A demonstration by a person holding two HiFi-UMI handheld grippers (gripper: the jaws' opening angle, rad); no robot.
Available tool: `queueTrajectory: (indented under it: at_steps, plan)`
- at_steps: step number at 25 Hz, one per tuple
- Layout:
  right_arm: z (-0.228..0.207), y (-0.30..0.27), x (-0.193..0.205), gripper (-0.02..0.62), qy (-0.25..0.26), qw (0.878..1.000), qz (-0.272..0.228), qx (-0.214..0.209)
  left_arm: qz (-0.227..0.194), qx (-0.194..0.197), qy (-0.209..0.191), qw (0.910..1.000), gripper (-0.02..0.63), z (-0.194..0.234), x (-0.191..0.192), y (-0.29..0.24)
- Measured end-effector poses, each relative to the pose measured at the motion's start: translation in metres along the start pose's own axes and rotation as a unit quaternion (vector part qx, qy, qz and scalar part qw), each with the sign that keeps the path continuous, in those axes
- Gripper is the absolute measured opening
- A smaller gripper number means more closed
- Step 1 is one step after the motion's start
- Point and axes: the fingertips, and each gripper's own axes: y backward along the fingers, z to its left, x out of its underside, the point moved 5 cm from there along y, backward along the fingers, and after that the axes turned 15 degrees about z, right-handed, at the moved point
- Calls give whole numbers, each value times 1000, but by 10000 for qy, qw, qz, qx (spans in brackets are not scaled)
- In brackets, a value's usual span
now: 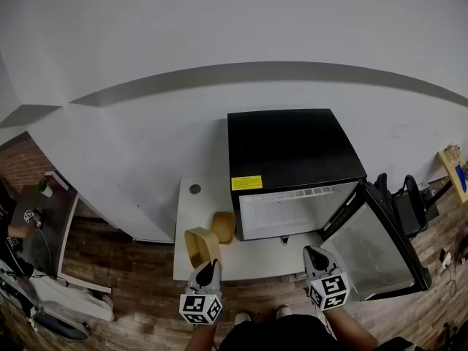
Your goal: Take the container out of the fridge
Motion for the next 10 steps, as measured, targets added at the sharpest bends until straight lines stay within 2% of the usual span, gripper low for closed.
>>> queueTrajectory:
  at_steps: [10]
  plan:
    - [-1,2,-5,-5,43,10000,-47,-1,87,158,-165,9997,28,-12,1,-9]
